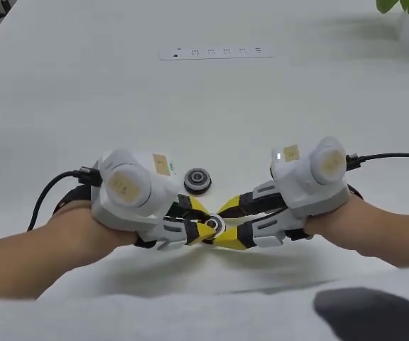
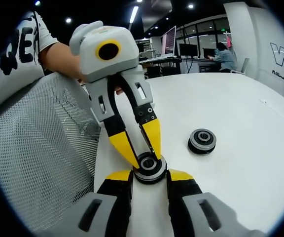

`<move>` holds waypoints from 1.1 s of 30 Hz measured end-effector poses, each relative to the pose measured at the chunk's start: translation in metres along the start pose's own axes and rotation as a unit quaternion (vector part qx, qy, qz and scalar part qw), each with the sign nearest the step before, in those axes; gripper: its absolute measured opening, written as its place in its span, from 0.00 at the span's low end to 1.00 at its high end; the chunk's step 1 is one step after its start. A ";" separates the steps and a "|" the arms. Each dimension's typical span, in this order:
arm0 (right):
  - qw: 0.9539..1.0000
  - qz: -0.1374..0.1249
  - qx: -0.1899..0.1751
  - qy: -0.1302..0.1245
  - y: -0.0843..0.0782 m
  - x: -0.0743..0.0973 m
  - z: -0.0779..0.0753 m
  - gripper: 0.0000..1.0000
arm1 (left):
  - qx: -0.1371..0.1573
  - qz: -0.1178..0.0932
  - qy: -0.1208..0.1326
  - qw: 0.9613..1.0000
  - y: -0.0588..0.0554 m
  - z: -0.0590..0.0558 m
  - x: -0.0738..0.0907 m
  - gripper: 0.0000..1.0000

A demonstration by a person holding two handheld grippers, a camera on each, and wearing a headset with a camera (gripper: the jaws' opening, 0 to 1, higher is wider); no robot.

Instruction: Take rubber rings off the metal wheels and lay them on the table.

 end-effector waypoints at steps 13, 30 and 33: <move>1.000 0.011 0.027 0.004 0.001 0.002 0.001 0.21 | -0.001 -0.002 0.003 1.000 0.004 -0.004 0.002 0.14; 0.999 0.027 0.031 0.000 -0.004 0.008 -0.001 0.12 | 0.001 -0.005 0.004 1.000 -0.001 0.003 0.001 0.14; 0.999 0.027 0.022 -0.003 -0.005 0.010 -0.002 0.08 | 0.001 -0.005 0.005 1.000 -0.002 0.005 0.000 0.14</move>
Point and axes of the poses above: the centre of the closed fingertips' face, and the gripper's own axes: x roughly backward along the fingers, z roughly to its left, y roughly out of its top, the point moved 6 cm from there along x, roughly backward along the fingers, and after that the axes turned 14 degrees about -z, right-handed, at the moved point
